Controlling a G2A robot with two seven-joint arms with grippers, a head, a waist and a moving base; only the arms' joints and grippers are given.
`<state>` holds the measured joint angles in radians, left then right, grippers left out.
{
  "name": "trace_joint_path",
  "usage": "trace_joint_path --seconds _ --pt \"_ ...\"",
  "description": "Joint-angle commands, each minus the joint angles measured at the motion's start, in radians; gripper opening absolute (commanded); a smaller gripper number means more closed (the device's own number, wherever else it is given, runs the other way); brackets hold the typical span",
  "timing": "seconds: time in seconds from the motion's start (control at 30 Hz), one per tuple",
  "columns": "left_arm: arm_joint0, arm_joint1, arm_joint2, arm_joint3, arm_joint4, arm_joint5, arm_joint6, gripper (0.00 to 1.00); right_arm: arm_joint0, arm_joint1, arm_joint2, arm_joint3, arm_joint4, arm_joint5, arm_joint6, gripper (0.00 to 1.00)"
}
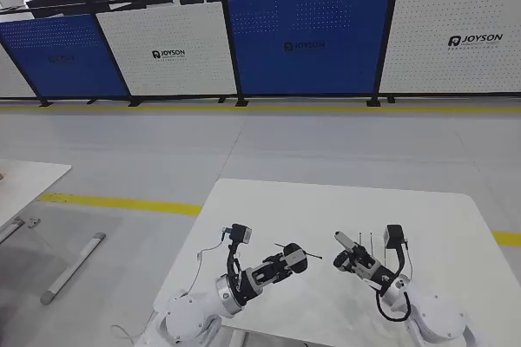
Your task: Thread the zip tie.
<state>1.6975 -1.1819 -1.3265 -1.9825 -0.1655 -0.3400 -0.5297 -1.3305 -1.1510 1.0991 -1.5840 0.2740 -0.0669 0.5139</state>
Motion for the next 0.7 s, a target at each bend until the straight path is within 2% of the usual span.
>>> trace_joint_path --seconds 0.0,0.13,0.27,0.53,0.67 --pt "0.000 0.000 0.000 0.000 0.000 0.000 0.000 0.00 0.000 0.000 0.000 0.000 0.000 0.000 0.000 1.00" --pt "-0.007 -0.001 0.000 -0.002 -0.018 0.000 0.035 0.00 0.000 0.000 0.000 0.000 0.000 0.000 0.000 1.00" --pt "0.000 0.001 -0.016 -0.017 -0.045 0.000 0.045 0.00 0.000 0.000 0.000 0.000 0.000 0.000 0.000 1.00" --pt "0.013 0.010 -0.027 0.008 0.047 0.006 0.034 0.00 0.000 0.000 0.000 0.000 0.000 0.000 0.000 1.00" --pt "0.017 0.011 -0.028 0.014 0.034 0.003 0.054 0.00 0.000 0.000 0.000 0.000 0.000 0.000 0.000 1.00"
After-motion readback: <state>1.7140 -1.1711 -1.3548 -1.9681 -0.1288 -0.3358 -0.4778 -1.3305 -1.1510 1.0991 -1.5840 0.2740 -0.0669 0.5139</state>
